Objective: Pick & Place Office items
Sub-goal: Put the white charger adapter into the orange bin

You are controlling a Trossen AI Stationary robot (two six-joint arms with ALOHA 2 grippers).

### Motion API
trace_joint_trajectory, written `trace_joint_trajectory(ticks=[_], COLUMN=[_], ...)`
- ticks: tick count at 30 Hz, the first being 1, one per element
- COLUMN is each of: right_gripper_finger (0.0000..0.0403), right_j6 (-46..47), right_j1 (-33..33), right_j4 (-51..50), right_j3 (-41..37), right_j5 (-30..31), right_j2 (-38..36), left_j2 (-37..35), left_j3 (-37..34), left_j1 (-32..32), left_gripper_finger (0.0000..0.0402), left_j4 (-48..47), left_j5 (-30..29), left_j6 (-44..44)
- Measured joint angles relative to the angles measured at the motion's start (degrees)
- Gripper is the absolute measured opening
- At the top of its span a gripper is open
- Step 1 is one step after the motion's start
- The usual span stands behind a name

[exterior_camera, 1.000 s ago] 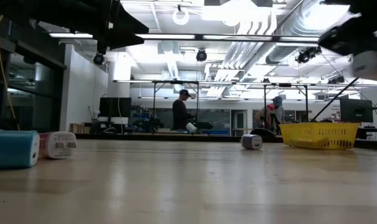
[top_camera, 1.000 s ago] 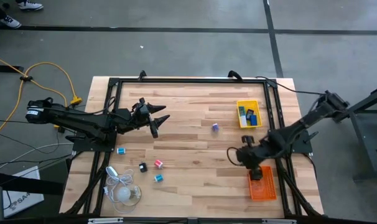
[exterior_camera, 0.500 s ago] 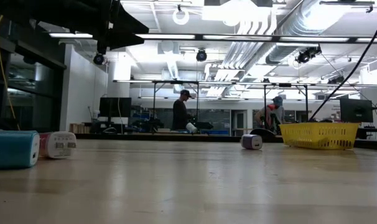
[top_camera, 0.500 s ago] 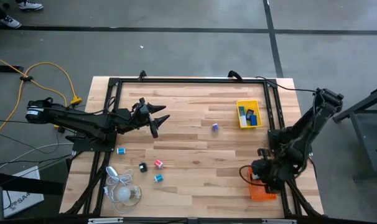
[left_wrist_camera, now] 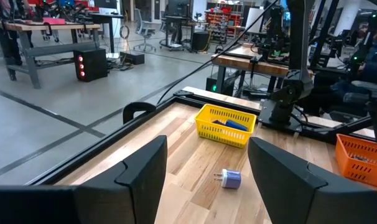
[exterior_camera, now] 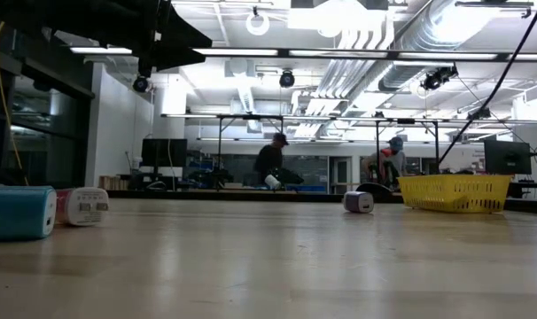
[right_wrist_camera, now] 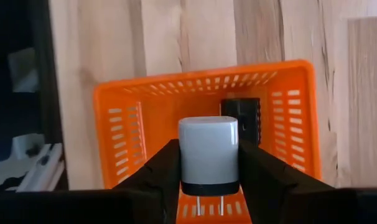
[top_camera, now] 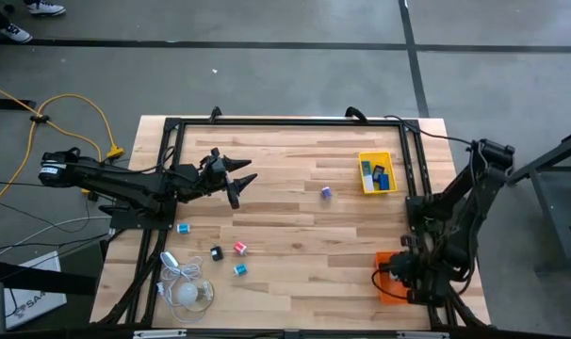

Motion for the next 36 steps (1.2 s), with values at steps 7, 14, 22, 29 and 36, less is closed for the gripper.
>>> trace_joint_trajectory(ticks=[7, 14, 22, 29, 36], right_gripper_finger=[0.0123, 0.0123, 0.0124, 0.0125, 0.0125], right_j6=[4.22, 5.14, 3.96, 5.03, 5.53], right_j1=[0.12, -0.23, -0.53, -0.49, -0.49], right_j4=[1.14, 3.39, 7.41, 7.87, 7.7], right_j3=[-0.02, -0.03, -0.04, -0.04, -0.04], right_j5=[-0.2, -0.16, 1.47, 1.13, 1.05], right_j2=[5.54, 10.24, 12.66, 12.66, 12.96], left_j2=[0.0, 0.0, 0.0, 0.0, 0.0], left_j3=[0.0, 0.0, 0.0, 0.0, 0.0], left_j1=[-0.02, -0.02, -0.01, 0.0, -0.01], left_gripper_finger=[0.0218, 0.0218, 0.0218, 0.0218, 0.0218], left_j4=[0.0, 0.0, 0.0, -0.02, 0.0], left_j5=[0.0, 0.0, 0.0, 0.0, 0.0], left_j6=[0.0, 0.02, 0.0, 0.02, 0.0])
